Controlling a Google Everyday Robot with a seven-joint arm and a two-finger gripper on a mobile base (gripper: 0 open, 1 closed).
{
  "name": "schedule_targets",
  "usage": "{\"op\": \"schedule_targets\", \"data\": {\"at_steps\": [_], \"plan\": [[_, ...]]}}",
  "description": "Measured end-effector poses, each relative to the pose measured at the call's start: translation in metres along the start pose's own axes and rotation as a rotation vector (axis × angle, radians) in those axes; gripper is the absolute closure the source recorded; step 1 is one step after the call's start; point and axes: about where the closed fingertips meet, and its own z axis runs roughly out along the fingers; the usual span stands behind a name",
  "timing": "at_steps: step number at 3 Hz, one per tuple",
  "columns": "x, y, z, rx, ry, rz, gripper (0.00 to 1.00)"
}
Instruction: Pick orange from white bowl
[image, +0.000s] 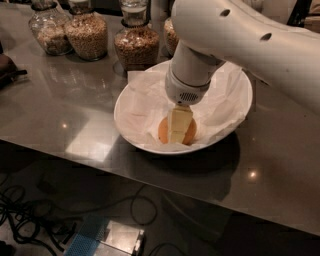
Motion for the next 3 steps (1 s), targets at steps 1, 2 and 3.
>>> {"op": "schedule_targets", "data": {"at_steps": [1,2,3], "plan": [[0.0069,0.0014,0.01,-0.032,0.004,0.016,0.0],[0.0069,0.0014,0.01,-0.032,0.004,0.016,0.0],[0.0069,0.0014,0.01,-0.032,0.004,0.016,0.19]]}}
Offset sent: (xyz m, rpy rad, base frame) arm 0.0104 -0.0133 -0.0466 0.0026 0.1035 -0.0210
